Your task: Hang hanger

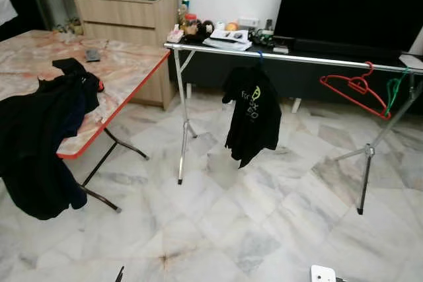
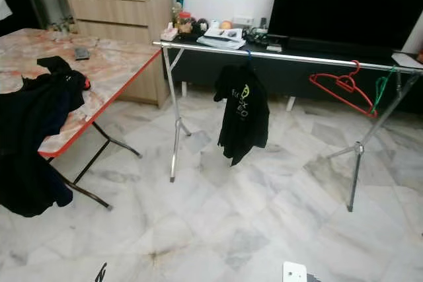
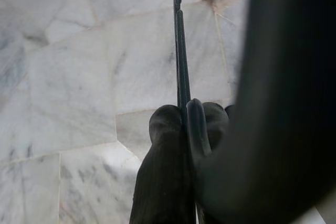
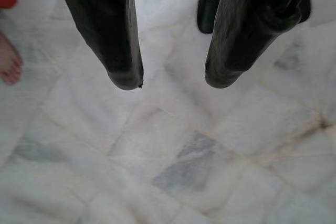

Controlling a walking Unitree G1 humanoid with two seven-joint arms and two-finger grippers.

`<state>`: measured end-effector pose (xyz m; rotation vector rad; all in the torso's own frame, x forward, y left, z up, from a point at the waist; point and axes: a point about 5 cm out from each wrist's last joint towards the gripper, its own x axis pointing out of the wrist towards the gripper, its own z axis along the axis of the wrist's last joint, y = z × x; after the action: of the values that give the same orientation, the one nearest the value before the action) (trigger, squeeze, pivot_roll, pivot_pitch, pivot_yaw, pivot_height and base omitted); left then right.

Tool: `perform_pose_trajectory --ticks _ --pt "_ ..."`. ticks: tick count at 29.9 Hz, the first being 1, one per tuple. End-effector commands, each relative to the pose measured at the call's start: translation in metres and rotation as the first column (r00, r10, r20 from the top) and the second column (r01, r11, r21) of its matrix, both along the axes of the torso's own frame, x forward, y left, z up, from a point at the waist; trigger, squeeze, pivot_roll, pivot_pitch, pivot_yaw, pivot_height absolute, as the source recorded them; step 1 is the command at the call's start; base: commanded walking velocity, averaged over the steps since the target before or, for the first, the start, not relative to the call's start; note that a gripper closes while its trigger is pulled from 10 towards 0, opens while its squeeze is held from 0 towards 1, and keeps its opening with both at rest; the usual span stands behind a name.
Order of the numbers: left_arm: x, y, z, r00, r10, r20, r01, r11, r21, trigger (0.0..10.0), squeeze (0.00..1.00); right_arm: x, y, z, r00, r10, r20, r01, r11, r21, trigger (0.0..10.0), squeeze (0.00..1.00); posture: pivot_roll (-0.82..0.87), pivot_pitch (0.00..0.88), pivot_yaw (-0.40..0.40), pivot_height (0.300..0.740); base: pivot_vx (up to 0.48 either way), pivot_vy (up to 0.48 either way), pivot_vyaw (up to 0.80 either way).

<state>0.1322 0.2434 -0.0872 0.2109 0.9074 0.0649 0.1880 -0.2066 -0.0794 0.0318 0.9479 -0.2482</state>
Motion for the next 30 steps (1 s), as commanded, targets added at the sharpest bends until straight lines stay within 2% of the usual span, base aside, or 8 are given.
perform_pose_trajectory --ticks 1,4,8,12,15,20,30 --pt "-0.003 0.0 -0.001 1.0 0.011 -0.016 -0.011 1.0 -0.013 10.0 0.0 0.003 0.006 0.0 1.0 0.001 -0.006 -0.001 1.0 0.017 10.0 0.0 0.11 0.0 -0.031 0.74 0.0 0.0 0.0" --pt "-0.004 -0.002 -0.003 1.0 0.01 -0.025 -0.011 1.0 -0.025 10.0 0.0 0.004 0.011 0.0 1.0 0.0 -0.004 0.001 1.0 0.031 10.0 0.0 0.11 0.0 -0.034 0.74 0.0 0.0 0.0" --pt "-0.006 -0.002 -0.003 0.999 0.023 -0.031 -0.024 0.999 -0.031 10.0 0.0 0.003 0.005 0.0 1.0 0.01 -0.01 -0.009 0.999 0.034 10.0 0.0 0.11 0.0 -0.035 0.74 0.124 0.0 0.0" --pt "-0.01 0.001 -0.005 0.998 0.031 -0.054 -0.033 0.999 -0.03 10.0 0.0 0.003 -0.012 0.003 0.999 -0.036 -0.018 0.036 0.999 -0.009 10.0 0.0 0.11 0.0 -0.04 0.74 0.266 0.0 0.0" --pt "-0.013 0.002 -0.005 0.997 0.039 -0.067 -0.041 0.999 -0.025 10.0 0.0 0.003 -0.02 0.005 0.997 -0.08 -0.016 0.08 0.997 -0.002 10.0 0.0 0.11 0.0 -0.042 0.74 0.27 0.0 -0.59" --pt "-0.018 0.003 -0.007 0.995 0.047 -0.09 -0.049 0.999 -0.022 10.0 0.0 0.004 -0.022 0.006 0.998 -0.054 -0.022 0.053 0.998 -0.014 10.0 0.0 0.12 0.0 -0.041 0.74 0.278 0.0 -0.75" --pt "-0.025 0.005 -0.009 0.992 0.048 -0.115 -0.05 0.999 -0.017 10.0 0.0 0.003 -0.014 0.003 1.0 -0.008 -0.019 0.008 1.0 -0.009 10.0 0.0 0.12 0.0 -0.043 0.74 0.295 0.0 0.0"
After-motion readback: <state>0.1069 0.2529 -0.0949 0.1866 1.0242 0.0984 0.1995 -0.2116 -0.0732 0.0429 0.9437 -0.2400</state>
